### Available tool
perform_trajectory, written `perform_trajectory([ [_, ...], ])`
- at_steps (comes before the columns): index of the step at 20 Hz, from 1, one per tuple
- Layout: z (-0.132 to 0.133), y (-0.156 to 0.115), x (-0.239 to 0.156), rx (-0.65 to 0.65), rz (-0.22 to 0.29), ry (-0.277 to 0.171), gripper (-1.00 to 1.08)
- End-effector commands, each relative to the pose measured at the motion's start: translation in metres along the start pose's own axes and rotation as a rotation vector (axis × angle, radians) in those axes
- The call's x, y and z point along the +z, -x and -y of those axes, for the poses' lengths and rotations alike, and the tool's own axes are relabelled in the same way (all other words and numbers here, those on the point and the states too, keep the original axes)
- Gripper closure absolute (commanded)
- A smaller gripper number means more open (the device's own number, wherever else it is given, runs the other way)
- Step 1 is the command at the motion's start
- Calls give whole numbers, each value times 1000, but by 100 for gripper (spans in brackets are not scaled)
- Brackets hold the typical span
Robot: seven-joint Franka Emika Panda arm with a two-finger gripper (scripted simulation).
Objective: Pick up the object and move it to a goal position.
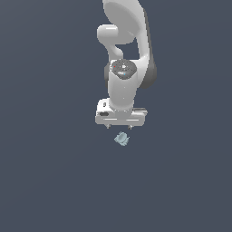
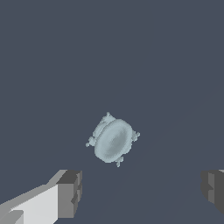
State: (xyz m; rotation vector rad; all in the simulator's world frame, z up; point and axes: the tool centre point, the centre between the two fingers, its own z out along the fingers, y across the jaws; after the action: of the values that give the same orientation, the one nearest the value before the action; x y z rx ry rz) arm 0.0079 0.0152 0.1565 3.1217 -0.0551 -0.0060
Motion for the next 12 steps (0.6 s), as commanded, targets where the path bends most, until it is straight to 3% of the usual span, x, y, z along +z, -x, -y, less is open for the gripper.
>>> perform_trajectory([
  [1, 1, 0, 4, 38, 0, -2, -92],
  [12, 10, -3, 34, 305, 2, -15, -92],
])
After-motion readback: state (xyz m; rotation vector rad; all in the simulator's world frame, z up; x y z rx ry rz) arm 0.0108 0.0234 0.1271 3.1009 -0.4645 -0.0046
